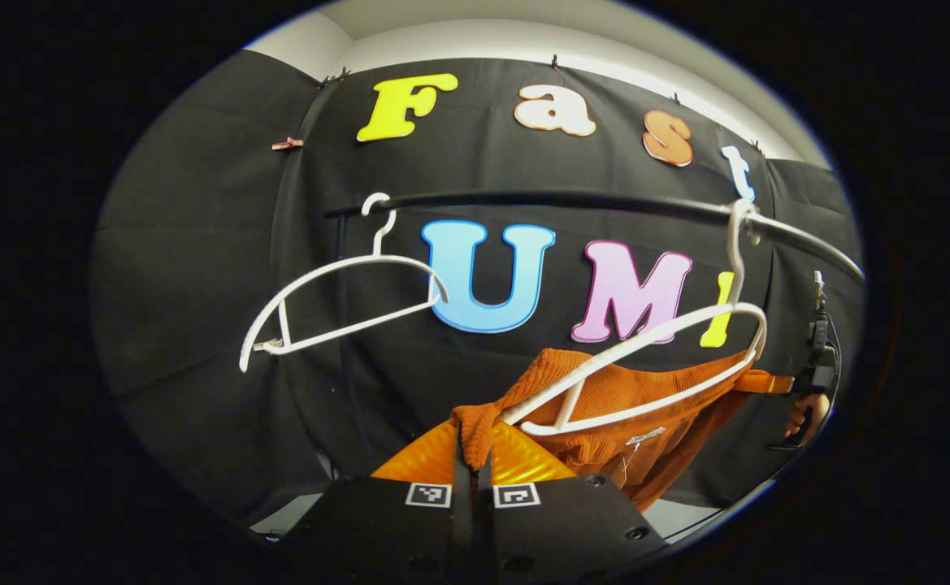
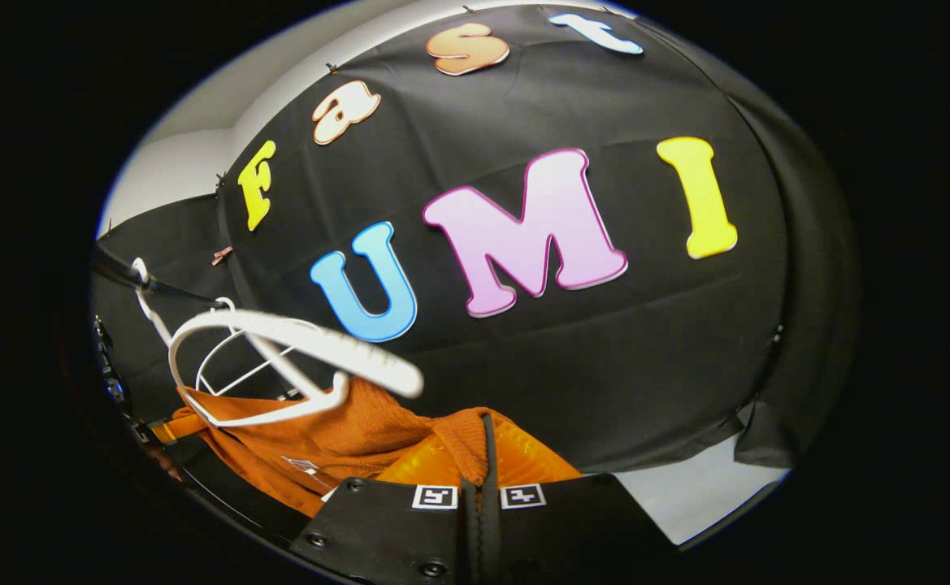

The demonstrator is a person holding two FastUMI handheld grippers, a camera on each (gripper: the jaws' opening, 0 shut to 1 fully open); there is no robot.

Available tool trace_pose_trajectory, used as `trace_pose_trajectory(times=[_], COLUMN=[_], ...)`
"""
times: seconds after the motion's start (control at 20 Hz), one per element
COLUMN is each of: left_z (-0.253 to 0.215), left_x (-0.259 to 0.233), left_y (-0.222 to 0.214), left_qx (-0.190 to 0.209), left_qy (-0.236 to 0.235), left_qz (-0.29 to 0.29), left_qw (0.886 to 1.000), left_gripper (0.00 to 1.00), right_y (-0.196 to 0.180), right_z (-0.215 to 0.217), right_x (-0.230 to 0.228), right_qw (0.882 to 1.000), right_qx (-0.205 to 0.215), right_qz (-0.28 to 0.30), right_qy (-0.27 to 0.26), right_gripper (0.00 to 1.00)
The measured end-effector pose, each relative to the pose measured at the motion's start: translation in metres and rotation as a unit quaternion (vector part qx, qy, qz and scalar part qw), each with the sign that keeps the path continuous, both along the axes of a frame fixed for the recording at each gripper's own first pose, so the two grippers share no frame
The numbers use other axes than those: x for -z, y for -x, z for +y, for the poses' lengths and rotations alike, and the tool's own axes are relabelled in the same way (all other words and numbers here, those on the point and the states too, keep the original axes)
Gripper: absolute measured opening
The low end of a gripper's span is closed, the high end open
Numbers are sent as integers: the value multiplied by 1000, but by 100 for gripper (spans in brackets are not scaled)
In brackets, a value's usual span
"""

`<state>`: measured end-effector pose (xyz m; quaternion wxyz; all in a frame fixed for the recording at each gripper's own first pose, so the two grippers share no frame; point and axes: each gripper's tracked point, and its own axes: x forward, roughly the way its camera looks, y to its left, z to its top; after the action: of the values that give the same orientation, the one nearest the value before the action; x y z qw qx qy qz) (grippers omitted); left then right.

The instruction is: Grasp the clothes on the hanger with both hands and then place them into the laundry hamper below.

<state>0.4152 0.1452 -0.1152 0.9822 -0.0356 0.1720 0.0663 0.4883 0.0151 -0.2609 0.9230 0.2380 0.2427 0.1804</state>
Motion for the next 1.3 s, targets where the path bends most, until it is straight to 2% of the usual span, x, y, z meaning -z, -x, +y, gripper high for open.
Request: trace_pose_trajectory(times=[0.15, 0.3, 0.45, 0.6, 0.75, 0.95, 1.0, 1.05, 1.1, 1.15, 1.2, 1.3], left_z=[5, -3, -29, -67, -111, -153, -157, -161, -164, -167, -170, -174], left_x=[30, 60, 84, 86, 62, 35, 39, 48, 59, 72, 84, 110], left_y=[13, 24, 39, 45, 50, 52, 52, 55, 57, 59, 60, 58], left_qx=[-5, 2, 27, 70, 126, 190, 196, 198, 198, 198, 197, 195], left_qy=[11, 19, 38, 61, 71, 76, 75, 76, 80, 85, 89, 98], left_qz=[24, 49, 60, 51, 28, -5, -4, 4, 15, 27, 39, 63], left_qw=[1000, 999, 997, 994, 989, 979, 978, 977, 977, 976, 976, 974], left_gripper=[5, 5, 5, 5, 5, 5, 5, 5, 4, 5, 5, 4], right_y=[34, 72, 106, 134, 153, 170, 174, 177, 180, 181, 179, 179], right_z=[42, 77, 103, 127, 146, 151, 152, 153, 154, 154, 154, 153], right_x=[-6, -11, 2, -5, -28, -53, -51, -43, -30, -16, -2, 23], right_qw=[996, 988, 982, 974, 968, 966, 967, 968, 969, 971, 972, 975], right_qx=[-49, -100, -125, -150, -182, -195, -198, -200, -201, -198, -194, -197], right_qz=[-8, -17, 13, 24, 6, -16, -18, -14, -2, 10, 19, 29], right_qy=[-68, -112, -140, -166, -171, -168, -161, -152, -144, -138, -127, -95], right_gripper=[4, 5, 5, 5, 5, 5, 5, 9, 5, 5, 9, 5])
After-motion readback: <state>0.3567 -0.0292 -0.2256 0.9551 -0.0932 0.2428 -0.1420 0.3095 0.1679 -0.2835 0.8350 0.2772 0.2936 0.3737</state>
